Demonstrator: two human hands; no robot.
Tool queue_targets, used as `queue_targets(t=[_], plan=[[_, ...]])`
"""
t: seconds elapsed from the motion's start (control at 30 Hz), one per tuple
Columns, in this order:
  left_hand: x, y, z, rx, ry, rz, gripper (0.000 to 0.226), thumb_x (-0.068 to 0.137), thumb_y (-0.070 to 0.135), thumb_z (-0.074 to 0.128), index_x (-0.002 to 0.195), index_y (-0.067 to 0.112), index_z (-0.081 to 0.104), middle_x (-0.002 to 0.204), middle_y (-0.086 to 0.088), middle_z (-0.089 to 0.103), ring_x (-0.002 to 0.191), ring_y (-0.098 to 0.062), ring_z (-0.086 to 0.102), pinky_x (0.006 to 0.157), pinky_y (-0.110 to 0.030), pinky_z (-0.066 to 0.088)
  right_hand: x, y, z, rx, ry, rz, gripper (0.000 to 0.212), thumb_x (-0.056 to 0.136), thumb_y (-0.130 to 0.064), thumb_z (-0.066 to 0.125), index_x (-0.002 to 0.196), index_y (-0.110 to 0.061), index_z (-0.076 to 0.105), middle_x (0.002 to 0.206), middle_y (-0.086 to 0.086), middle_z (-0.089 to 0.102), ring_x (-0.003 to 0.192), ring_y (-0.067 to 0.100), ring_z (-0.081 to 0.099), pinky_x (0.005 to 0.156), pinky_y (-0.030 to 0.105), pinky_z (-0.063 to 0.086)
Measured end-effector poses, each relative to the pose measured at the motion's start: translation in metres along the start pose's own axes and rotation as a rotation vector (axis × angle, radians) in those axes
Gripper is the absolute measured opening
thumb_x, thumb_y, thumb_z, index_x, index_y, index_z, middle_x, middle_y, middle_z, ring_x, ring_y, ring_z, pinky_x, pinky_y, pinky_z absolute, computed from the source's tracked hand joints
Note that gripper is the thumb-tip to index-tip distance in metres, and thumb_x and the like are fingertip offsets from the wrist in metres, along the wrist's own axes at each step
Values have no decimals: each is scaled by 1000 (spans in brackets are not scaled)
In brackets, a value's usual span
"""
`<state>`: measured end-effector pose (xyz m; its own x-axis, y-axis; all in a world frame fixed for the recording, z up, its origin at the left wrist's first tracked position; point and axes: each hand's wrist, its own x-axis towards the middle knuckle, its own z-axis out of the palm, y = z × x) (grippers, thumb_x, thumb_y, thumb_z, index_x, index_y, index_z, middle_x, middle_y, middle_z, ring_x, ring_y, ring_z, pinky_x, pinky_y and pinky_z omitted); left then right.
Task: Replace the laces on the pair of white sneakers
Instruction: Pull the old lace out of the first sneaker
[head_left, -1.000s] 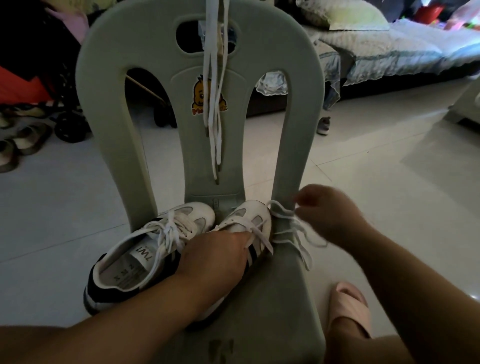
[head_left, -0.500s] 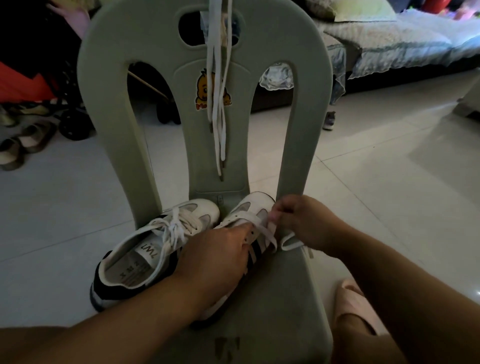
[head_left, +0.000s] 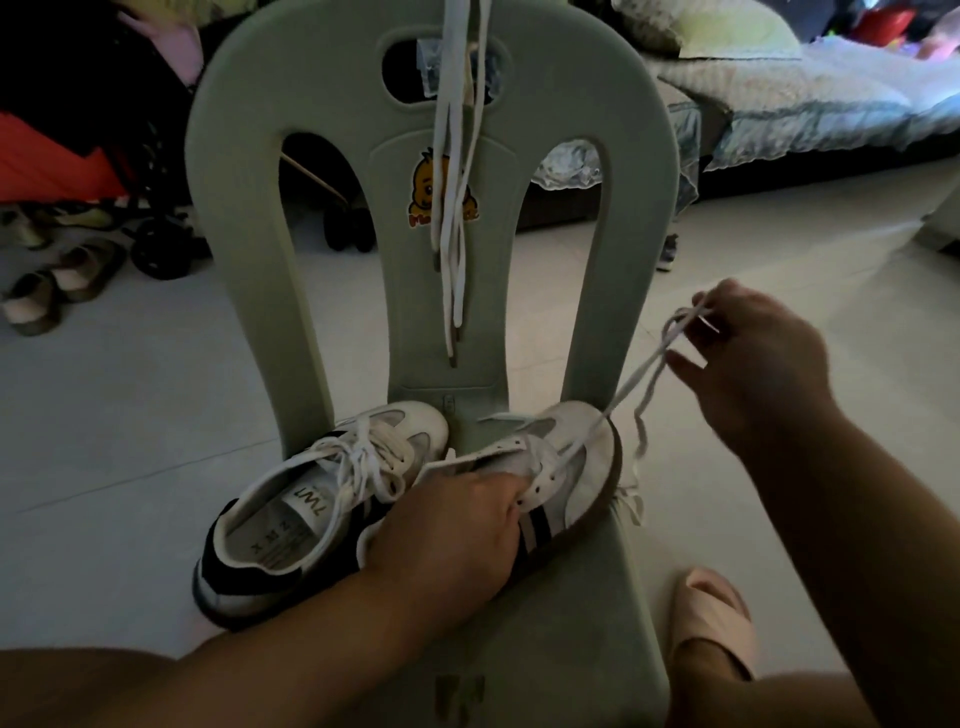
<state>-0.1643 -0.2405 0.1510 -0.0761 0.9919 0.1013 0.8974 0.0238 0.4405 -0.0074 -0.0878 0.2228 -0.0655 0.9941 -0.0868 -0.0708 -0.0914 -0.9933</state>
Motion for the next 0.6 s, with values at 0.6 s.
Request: queue_targets(t=[0.6], plan=[[8, -3, 1, -128, 100, -164, 34, 98, 28, 44, 131, 27, 55, 122, 6, 64, 107, -6, 59, 84, -12, 37, -38, 52, 29, -1096, -408, -484, 15, 93, -33, 56, 91, -23, 68, 76, -16, 60, 66, -1, 52, 61, 9, 34]])
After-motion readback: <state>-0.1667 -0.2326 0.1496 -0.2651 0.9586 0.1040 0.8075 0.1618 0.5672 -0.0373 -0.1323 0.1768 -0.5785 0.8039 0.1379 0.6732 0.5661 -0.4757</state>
